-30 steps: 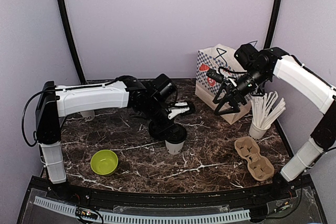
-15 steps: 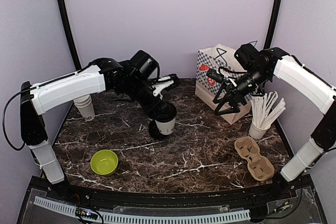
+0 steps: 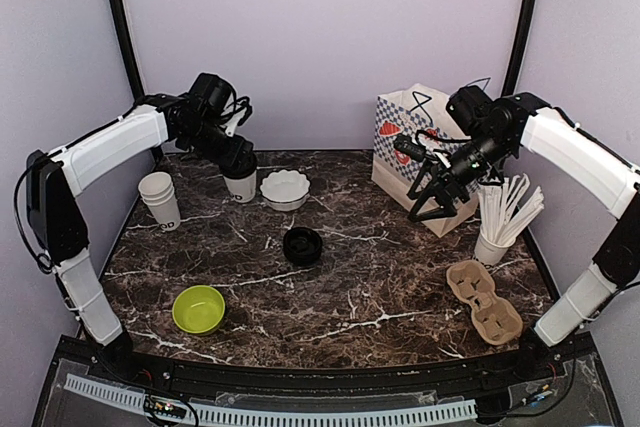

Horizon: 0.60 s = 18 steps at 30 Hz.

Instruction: Pack the takeout coffee

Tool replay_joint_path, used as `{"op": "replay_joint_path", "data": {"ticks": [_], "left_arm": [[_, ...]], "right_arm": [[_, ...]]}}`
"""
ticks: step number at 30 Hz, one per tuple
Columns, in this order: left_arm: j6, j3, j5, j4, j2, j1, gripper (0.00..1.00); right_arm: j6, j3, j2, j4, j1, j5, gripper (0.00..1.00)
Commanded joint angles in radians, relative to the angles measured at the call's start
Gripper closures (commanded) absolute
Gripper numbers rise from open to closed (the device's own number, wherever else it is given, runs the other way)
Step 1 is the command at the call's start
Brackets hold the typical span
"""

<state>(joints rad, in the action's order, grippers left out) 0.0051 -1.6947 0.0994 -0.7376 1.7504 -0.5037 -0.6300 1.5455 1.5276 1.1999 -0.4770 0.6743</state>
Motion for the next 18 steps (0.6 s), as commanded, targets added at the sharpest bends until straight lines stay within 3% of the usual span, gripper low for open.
{"op": "replay_joint_path", "data": {"ticks": [1,11,18], "left_arm": [[-0.054,0.018,0.069,0.042,0.049,0.071,0.4],[-0.057,0.036,0.047,0.171,0.137,0.191,0.4],[-0.054,0.0,0.014,0.163,0.199,0.236,0.35]], "right_arm": [[0.013,-0.002,-0.026,-0.023,0.005,-0.019,0.14],[0.032,-0.003,-0.003,-0.035,0.004,-0.026,0.15],[0.033,-0.021,-0.003,-0.033,0.005,-0.024,0.15]]}}
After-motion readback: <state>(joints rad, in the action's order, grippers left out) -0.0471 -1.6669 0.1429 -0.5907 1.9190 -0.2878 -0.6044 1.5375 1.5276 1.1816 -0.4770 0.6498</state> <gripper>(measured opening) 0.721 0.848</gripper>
